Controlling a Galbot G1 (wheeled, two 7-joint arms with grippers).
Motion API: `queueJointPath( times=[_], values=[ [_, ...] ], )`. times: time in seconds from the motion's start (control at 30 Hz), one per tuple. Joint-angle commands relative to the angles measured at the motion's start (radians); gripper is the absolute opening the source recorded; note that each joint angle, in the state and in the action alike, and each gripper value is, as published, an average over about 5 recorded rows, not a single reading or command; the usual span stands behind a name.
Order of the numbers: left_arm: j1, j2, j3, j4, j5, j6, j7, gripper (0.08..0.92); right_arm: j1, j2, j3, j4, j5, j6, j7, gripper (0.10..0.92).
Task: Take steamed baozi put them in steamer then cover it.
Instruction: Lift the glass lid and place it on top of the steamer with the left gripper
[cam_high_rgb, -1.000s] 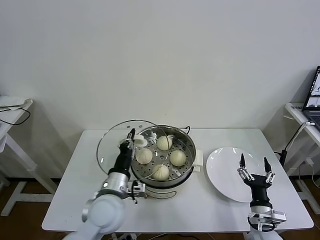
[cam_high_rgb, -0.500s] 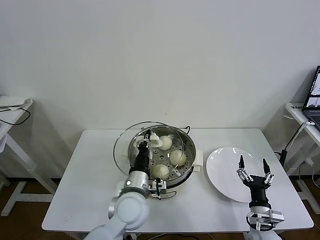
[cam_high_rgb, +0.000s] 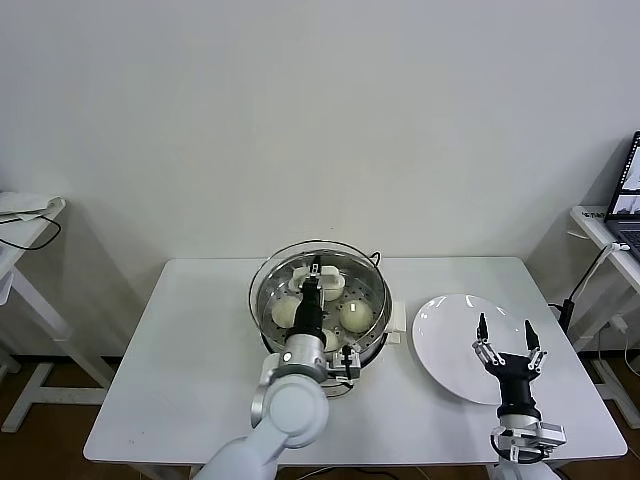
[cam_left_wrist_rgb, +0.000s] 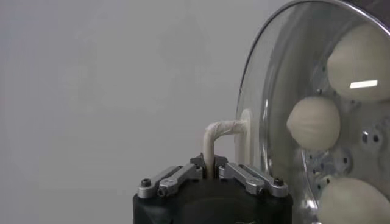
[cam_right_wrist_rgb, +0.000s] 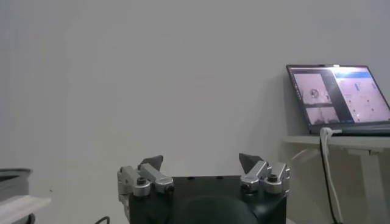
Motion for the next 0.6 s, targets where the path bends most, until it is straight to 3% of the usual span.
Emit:
queueJointPath(
  times=[0.03,0.6],
  values=[
    [-0.017,-0.060,0.010,0.051,0.032,0.007,0.012,0.190,0.001,0.001,-0.001,-0.006,-0.004,0.001,0.000,0.823],
    [0.003,-0.112,-0.023,0.107,0.081,-0.013,-0.006,0.190,0.010,0.000,-0.003,-0.020,-0.009,0.005,0.000,0.823]
  ],
)
